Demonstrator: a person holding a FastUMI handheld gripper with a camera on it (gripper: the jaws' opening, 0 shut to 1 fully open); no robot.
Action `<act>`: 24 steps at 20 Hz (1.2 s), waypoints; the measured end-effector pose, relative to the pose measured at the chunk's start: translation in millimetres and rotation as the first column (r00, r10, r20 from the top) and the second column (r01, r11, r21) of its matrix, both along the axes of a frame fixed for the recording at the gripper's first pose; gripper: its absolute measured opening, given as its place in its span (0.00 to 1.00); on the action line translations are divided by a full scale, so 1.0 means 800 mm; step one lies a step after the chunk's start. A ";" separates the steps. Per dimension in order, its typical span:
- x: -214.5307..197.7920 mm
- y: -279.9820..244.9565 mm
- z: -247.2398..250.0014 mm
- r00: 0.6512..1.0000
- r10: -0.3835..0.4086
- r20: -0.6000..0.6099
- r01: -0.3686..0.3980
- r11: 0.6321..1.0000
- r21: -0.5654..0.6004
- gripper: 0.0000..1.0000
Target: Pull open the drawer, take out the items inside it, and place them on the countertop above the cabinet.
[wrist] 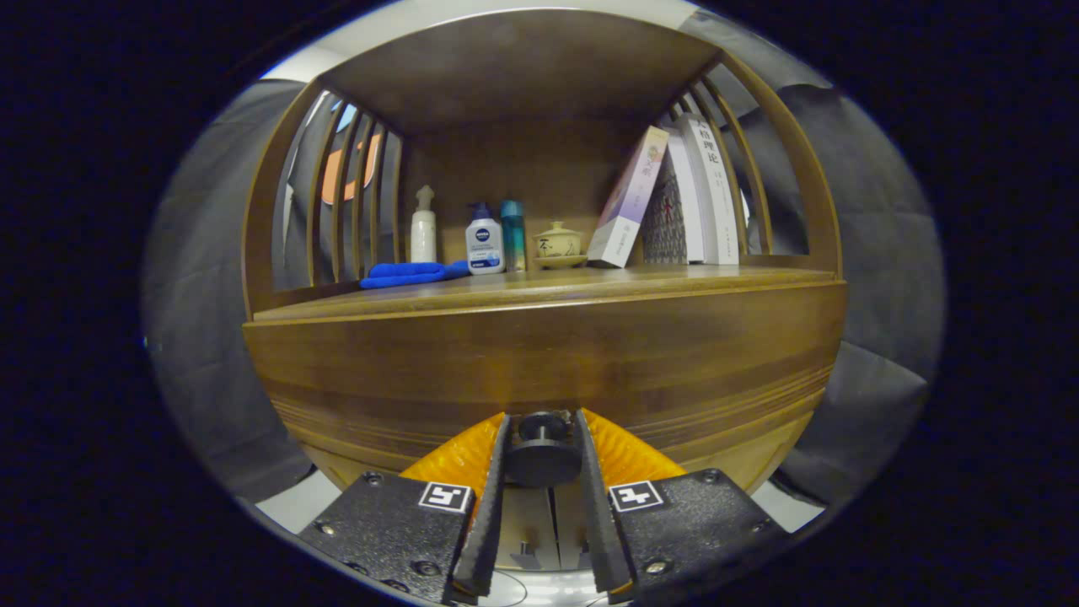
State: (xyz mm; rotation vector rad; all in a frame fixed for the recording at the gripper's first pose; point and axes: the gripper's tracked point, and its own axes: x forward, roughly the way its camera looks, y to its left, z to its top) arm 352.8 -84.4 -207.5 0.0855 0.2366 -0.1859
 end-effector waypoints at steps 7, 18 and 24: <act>-0.034 0.001 0.000 0.999 -0.006 -0.033 0.005 1.000 -0.021 0.36; -0.175 0.020 -0.007 0.998 0.034 -0.056 -0.036 0.999 -0.024 0.35; -0.231 0.037 -0.014 0.993 0.080 -0.086 -0.082 0.996 -0.020 0.35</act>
